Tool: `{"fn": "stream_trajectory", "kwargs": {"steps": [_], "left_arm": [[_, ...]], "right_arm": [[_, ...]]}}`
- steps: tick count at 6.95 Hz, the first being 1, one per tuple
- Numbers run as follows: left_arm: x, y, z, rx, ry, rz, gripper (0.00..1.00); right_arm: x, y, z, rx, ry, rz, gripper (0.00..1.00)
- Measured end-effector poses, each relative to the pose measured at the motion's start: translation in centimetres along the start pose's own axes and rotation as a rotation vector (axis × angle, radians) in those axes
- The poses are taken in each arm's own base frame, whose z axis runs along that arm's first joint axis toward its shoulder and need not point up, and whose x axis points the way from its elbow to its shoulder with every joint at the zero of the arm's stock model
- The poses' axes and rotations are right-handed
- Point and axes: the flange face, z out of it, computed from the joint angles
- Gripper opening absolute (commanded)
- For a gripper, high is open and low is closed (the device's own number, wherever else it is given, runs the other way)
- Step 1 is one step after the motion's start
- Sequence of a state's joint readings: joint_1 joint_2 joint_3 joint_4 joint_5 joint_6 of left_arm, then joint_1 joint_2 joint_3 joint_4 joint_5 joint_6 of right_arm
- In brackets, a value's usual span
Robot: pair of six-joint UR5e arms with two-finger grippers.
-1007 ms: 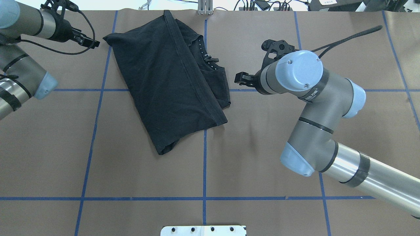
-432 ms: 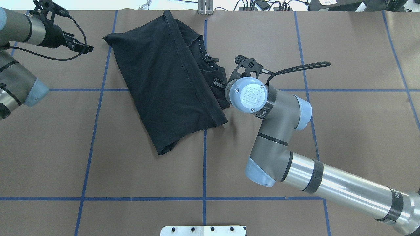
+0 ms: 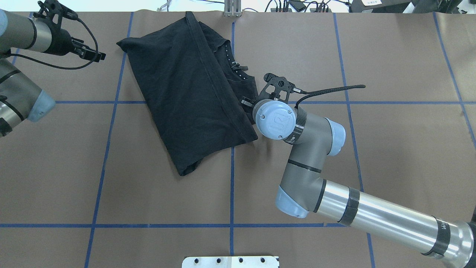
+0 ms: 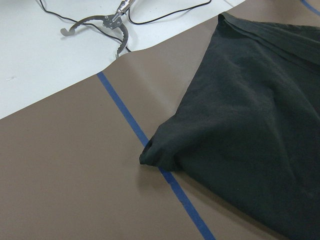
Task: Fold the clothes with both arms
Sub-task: 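Lower the right gripper onto the folded shirt edge beside the collar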
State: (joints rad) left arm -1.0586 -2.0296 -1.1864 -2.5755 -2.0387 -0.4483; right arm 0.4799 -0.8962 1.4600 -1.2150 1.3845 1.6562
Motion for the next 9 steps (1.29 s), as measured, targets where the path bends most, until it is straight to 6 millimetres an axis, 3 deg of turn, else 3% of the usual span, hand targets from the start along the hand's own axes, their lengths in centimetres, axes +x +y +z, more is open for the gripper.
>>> {"fn": "stream_trajectory", "kwargs": {"steps": [5,7,9], "left_arm": [[0.1,0.1,0.1,-0.002,0.001,-0.004,1.0],[0.1,0.1,0.1,-0.002,0.001,-0.004,1.0],[0.0,0.1,0.1,-0.002,-0.001,-0.004,1.0]], "right_arm": [[0.6,3.0,0.8,-0.013,0.017,-0.021,0.73],[0.7,3.0,1.4,0.007,0.026,-0.024,0.43],[0.5,2.9,1.3,0.01,0.023,-0.022,0.41]]}}
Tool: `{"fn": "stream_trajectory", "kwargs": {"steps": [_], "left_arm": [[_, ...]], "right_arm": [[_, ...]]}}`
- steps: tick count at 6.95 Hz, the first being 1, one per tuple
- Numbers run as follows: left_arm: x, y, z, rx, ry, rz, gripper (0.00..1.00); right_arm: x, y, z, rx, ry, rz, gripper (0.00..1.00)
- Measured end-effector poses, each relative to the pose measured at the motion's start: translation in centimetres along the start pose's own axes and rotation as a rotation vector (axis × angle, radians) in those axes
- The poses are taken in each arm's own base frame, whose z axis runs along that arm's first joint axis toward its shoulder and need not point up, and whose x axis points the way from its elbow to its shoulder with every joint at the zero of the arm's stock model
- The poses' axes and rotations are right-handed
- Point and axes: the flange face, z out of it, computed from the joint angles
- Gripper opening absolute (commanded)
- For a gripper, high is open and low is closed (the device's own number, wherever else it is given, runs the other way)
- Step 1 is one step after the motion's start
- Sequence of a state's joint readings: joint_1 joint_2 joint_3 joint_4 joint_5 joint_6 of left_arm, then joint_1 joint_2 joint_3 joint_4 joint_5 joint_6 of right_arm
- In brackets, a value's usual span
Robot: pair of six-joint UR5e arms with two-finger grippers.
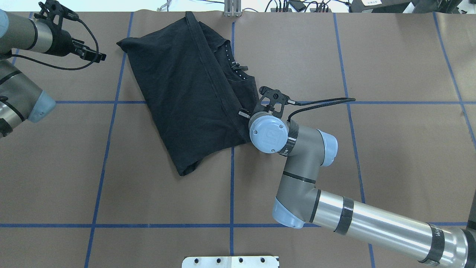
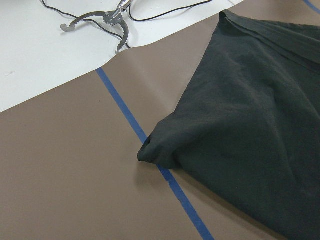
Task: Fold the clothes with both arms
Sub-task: 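Lower the right gripper onto the folded shirt edge beside the collar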
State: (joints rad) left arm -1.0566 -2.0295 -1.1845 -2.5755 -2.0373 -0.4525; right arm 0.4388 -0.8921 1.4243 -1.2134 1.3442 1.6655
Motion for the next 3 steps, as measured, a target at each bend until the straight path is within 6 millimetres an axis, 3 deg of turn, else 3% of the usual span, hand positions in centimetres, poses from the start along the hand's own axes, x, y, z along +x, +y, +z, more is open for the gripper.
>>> {"fn": "stream_trajectory", "kwargs": {"steps": [1,2,3], "left_arm": [[-0.01,0.0,0.0,0.0,0.0,0.0,1.0],[-0.02,0.0,-0.01,0.0,0.0,0.0,1.0],[-0.02,-0.01,-0.01,0.001,0.0,0.0,1.0]], "right_arm": [[-0.02,0.0,0.0,0.0,0.0,0.0,0.36],[-0.03,0.0,0.0,0.0,0.0,0.0,0.13],[-0.12,-0.01,-0.11,0.0,-0.002,0.001,0.0]]}}
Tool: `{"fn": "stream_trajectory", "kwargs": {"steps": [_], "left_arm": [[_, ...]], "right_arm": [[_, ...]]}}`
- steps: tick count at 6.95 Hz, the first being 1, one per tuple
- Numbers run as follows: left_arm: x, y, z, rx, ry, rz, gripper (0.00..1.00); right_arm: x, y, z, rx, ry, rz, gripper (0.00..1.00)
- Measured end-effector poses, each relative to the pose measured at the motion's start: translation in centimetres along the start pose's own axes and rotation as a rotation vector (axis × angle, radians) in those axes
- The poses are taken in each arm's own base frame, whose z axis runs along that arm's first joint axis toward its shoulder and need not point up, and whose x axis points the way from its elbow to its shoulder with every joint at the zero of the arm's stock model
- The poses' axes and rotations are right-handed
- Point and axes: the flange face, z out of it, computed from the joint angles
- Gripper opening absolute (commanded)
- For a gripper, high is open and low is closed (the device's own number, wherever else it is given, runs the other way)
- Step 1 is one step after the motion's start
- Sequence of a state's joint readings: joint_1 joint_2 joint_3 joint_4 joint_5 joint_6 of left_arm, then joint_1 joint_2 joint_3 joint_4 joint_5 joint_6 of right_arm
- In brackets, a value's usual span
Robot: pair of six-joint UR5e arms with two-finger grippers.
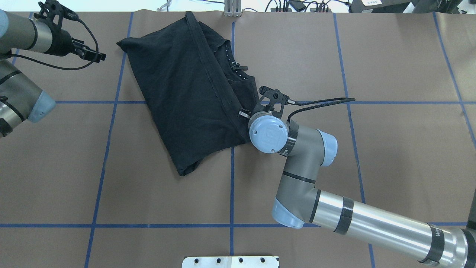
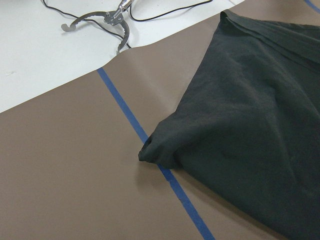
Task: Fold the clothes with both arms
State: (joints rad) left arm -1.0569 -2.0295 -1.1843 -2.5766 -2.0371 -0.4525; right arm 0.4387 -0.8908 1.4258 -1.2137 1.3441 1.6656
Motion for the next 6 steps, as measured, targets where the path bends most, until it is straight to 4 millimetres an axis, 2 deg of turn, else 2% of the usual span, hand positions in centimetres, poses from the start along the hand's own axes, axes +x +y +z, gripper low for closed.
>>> {"fn": "stream_trajectory", "kwargs": {"steps": [2,4,6], "left_arm": [[0.0,0.0,0.0,0.001,0.0,0.0,1.0],[0.0,0.0,0.0,0.001,0.001,0.001,1.0],[0.1,-0.1,0.0,0.002,0.001,0.001,1.0]], "right_arm": [[-0.3,-0.1,-0.5,-0.003,-0.011,0.0,0.0],[0.0,-0.4,-2.1,-0.024,-0.033,-0.008,0.0],[2.9,-0.8,-5.3,-0.059,-0.064,-0.021,0.0]]}}
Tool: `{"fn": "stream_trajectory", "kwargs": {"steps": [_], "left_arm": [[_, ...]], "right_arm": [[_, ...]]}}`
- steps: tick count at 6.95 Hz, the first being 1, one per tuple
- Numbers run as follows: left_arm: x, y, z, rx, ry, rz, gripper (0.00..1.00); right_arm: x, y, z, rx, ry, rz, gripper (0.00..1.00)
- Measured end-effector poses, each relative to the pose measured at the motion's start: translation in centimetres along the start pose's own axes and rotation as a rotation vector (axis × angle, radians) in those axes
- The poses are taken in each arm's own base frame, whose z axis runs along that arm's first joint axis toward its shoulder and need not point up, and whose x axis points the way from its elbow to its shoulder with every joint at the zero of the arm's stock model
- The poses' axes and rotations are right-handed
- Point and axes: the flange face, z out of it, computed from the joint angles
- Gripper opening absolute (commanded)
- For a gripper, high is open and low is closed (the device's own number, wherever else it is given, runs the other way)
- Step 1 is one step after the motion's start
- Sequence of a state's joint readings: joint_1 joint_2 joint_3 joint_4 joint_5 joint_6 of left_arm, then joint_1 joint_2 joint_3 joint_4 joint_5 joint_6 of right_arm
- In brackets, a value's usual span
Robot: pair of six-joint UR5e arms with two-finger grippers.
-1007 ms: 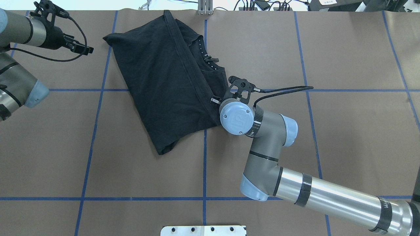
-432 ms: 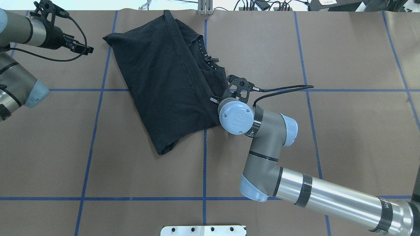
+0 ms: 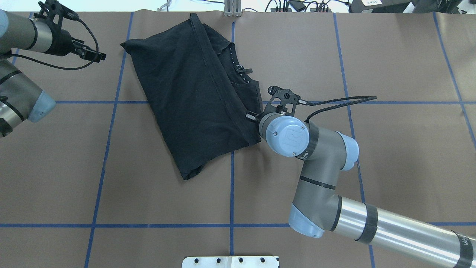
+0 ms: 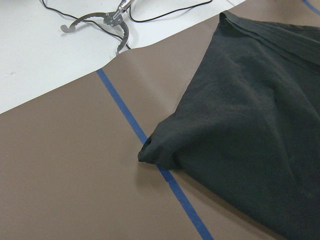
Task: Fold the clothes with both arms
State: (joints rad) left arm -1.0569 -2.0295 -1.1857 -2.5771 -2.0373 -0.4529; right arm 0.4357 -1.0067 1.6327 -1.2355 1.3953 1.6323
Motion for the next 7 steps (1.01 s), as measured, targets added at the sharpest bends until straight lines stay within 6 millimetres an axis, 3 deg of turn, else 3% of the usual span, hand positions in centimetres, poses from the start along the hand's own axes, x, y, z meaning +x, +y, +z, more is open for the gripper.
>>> {"fn": "stream_trajectory", "kwargs": {"steps": [1,3,4,6,7], "left_arm": [[0.0,0.0,0.0,0.0,0.0,-0.001,1.0],[0.0,0.0,0.0,0.0,0.0,-0.001,1.0],[0.1,0.0,0.0,0.0,0.0,-0.001,1.0],[0.1,0.0,0.1,0.0,0.0,0.0,1.0],[0.1,0.0,0.1,-0.001,0.0,0.0,1.0]], "right_arm": [[0.6,1.4,-2.2,-0.022,-0.006,-0.013,0.0],[1.2,6.4,-6.5,-0.052,-0.011,-0.057,0.0],[1.9,8.2,-7.6,-0.055,-0.013,-0.073,0.0],[2.5,9.9,-8.3,-0.055,-0.017,-0.088,0.0],[2.5,10.3,-8.5,-0.053,-0.019,-0.092,0.61]]}}
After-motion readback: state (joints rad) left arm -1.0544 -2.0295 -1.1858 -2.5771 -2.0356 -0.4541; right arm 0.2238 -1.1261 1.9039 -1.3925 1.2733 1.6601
